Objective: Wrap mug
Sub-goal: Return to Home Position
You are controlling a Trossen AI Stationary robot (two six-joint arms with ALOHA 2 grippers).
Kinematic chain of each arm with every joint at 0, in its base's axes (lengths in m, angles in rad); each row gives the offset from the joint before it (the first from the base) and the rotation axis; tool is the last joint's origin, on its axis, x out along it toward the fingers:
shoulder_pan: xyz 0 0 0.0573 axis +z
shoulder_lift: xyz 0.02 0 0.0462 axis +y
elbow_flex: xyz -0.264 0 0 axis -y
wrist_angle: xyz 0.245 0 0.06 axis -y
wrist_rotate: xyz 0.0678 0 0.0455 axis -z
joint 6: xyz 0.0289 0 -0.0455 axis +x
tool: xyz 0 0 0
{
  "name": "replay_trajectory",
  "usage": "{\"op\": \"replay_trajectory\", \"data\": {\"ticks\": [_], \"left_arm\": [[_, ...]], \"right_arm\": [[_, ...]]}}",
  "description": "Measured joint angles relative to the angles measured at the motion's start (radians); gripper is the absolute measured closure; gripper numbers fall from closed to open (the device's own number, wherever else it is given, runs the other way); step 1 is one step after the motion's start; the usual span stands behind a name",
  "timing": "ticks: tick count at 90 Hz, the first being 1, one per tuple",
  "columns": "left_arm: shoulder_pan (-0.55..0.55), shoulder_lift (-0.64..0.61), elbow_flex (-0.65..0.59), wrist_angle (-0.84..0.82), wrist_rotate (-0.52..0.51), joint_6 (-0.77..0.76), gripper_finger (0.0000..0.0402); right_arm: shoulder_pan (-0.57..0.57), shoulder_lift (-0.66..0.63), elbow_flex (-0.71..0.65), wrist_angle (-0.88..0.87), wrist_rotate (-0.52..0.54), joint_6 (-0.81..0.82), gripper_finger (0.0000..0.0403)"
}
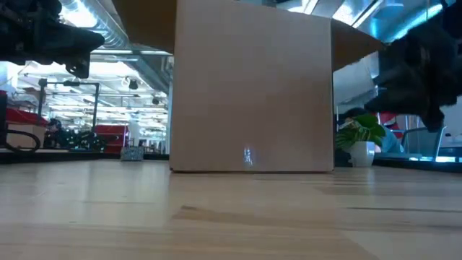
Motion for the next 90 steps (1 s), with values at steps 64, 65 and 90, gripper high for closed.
{"op": "replay_trajectory", "data": {"ticks": [64, 65, 90], "left_arm": [[0.114, 0.004, 0.0, -0.022, -0.626, -0.115, 0.0402], [0.117, 0.004, 0.0, -0.022, -0.626, -0.117, 0.0402], [0.14, 0.004, 0.0, -0.022, -0.627, -0.17, 0.0402]], "right_arm": [[-0.002, 0.0, -0.097, 0.137, 0.051, -0.308, 0.0403], [-0.002, 0.0, -0.097, 0.135, 0.051, -0.314, 0.0403], [-0.041, 0.0, -0.097, 0.059, -0.189, -0.363, 0.0403]]}}
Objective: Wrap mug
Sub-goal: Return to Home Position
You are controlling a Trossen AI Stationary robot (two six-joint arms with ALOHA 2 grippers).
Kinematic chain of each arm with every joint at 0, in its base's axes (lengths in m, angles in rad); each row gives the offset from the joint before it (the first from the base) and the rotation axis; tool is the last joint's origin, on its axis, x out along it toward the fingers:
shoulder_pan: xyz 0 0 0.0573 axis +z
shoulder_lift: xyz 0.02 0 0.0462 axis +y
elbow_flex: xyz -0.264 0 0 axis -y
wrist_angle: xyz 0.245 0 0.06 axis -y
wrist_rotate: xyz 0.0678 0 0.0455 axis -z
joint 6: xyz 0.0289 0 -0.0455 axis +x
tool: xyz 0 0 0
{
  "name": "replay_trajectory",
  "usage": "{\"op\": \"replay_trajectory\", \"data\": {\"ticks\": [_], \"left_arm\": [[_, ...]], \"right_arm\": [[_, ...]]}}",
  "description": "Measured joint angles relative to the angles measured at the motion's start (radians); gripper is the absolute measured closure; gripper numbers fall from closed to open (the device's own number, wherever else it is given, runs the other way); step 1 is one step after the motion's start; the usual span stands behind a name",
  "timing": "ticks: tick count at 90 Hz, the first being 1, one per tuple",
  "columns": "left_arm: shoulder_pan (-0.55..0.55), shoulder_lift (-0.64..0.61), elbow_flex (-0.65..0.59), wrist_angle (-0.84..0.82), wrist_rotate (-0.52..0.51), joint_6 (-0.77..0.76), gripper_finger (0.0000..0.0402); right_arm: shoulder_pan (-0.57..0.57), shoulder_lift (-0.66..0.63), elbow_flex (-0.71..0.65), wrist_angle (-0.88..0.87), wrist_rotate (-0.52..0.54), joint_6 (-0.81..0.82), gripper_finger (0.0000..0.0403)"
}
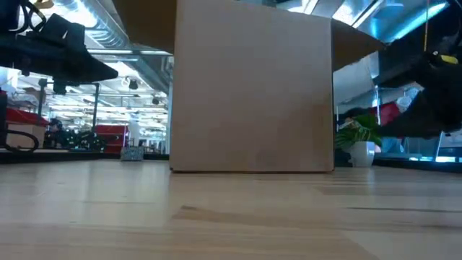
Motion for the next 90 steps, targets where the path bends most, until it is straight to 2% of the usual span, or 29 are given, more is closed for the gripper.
{"op": "replay_trajectory", "data": {"ticks": [13, 33, 46, 70, 78, 90], "left_arm": [[0.0, 0.0, 0.0, 0.0, 0.0, 0.01, 0.0402], [0.0, 0.0, 0.0, 0.0, 0.0, 0.011, 0.0402], [0.0, 0.0, 0.0, 0.0, 0.001, 0.013, 0.0402], [0.0, 0.0, 0.0, 0.0, 0.001, 0.013, 0.0402], [0.0, 0.0, 0.0, -0.001, 0.001, 0.013, 0.0402], [0.0, 0.0, 0.0, -0.001, 0.001, 0.013, 0.0402]], "right_arm": [[-0.084, 0.0, 0.0, 0.045, -0.188, -0.13, 0.0403], [-0.257, -0.018, 0.0, 0.292, -0.438, -0.43, 0.0403], [-0.365, -0.095, 0.0, 0.339, -0.593, -0.546, 0.0403], [-0.609, -0.376, 0.0, 0.118, -0.995, -0.568, 0.0403], [-0.687, -0.503, 0.0, -0.009, -1.07, -0.565, 0.0403], [-0.786, -0.731, 0.0, -0.19, -1.129, -0.562, 0.0403]]}}
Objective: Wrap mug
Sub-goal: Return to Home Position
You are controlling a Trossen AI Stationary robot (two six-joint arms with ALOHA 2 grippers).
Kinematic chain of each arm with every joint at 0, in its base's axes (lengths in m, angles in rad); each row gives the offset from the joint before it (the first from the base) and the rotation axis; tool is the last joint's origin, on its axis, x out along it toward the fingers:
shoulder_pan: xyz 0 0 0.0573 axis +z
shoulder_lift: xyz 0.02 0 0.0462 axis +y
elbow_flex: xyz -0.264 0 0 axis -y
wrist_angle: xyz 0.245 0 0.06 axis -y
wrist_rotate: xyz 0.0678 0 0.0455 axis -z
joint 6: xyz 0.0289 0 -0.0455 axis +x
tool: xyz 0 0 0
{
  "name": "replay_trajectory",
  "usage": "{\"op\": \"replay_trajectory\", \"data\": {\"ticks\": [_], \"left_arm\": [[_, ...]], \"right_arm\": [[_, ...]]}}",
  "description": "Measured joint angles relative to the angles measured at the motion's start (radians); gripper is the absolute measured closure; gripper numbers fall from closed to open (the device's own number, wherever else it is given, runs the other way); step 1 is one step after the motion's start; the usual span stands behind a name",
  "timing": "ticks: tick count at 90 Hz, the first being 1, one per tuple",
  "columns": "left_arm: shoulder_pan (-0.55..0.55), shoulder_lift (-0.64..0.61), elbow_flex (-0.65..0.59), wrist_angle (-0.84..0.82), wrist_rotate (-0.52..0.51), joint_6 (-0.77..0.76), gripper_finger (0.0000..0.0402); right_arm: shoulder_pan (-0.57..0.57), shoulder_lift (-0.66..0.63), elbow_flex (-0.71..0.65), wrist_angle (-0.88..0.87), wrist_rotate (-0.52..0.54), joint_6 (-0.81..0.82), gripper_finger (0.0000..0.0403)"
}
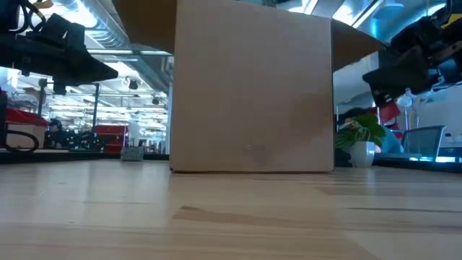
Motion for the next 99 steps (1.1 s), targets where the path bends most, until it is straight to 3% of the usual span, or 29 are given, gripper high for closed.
{"op": "replay_trajectory", "data": {"ticks": [12, 29, 71, 99], "left_arm": [[0.0, 0.0, 0.0, 0.0, 0.0, 0.0, 0.0402], [0.0, 0.001, 0.0, 0.0, 0.001, 0.0, 0.0402], [0.0, 0.001, 0.0, 0.001, 0.001, 0.0, 0.0402], [0.0, 0.001, 0.0, 0.0, 0.0, 0.0, 0.0402]], "right_arm": [[-0.07, -0.193, 0.001, -0.029, -0.012, 0.054, 0.0403], [-0.139, -0.136, 0.008, -0.056, 0.011, 0.135, 0.0403], [-0.136, -0.015, 0.008, -0.057, 0.024, 0.129, 0.0402], [-0.136, -0.007, 0.008, -0.058, 0.042, 0.132, 0.0402]]}}
